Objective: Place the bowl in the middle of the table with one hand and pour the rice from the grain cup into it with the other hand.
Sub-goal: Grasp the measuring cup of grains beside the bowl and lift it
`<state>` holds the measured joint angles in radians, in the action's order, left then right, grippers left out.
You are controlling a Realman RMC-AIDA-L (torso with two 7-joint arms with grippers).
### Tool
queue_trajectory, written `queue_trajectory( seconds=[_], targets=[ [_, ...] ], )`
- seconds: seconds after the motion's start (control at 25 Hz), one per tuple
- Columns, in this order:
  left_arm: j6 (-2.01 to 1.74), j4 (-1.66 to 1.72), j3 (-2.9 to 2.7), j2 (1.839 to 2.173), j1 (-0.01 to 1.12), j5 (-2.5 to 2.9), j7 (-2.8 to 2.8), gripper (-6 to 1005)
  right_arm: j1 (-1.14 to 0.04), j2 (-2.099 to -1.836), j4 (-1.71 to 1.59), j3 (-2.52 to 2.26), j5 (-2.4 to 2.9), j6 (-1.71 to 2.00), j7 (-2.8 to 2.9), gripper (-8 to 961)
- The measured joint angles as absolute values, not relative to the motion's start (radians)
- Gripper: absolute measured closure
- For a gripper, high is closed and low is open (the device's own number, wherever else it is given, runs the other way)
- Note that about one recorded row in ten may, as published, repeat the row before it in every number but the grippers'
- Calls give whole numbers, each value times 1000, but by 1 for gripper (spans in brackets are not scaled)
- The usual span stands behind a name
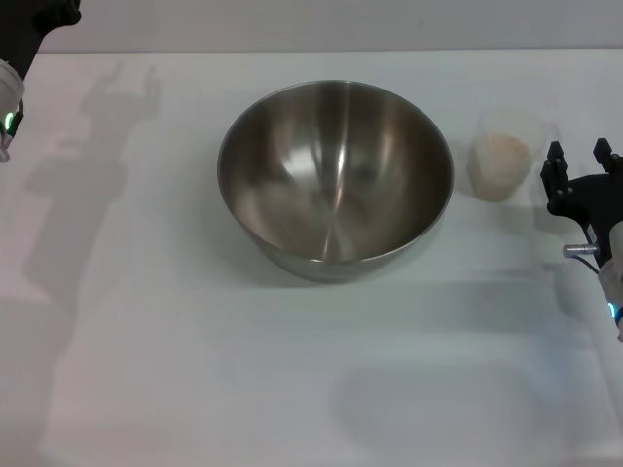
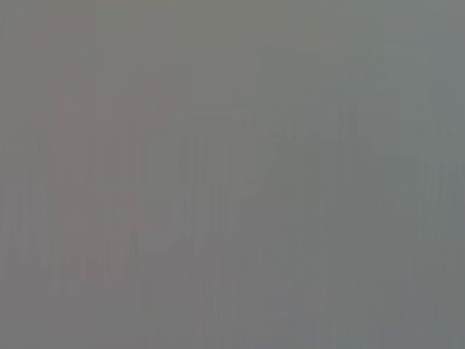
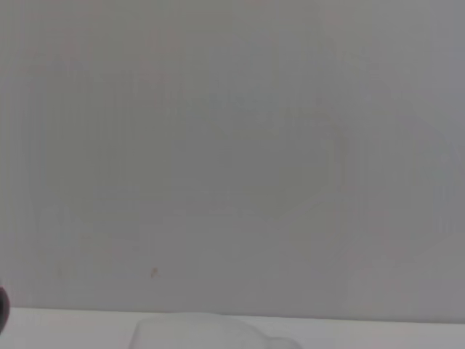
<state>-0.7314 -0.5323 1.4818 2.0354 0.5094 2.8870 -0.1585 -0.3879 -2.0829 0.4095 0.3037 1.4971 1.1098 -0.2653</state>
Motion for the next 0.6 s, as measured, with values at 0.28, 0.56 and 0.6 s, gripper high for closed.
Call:
queue_trajectory(
  seconds=[0.28, 0.56, 0.6],
  targets=[
    [-734, -534, 1482, 2037, 510, 2887, -144, 548, -395, -2083, 408, 304, 1497, 1107, -265, 438],
    [-732, -537, 1483, 2037, 506, 2887, -139, 548, -396, -2083, 408, 304, 1497, 1107, -264, 441],
    [-732, -537, 1484, 2037, 506, 2887, -141, 548, -396, -2083, 408, 304, 1497, 1107, -264, 441]
  ],
)
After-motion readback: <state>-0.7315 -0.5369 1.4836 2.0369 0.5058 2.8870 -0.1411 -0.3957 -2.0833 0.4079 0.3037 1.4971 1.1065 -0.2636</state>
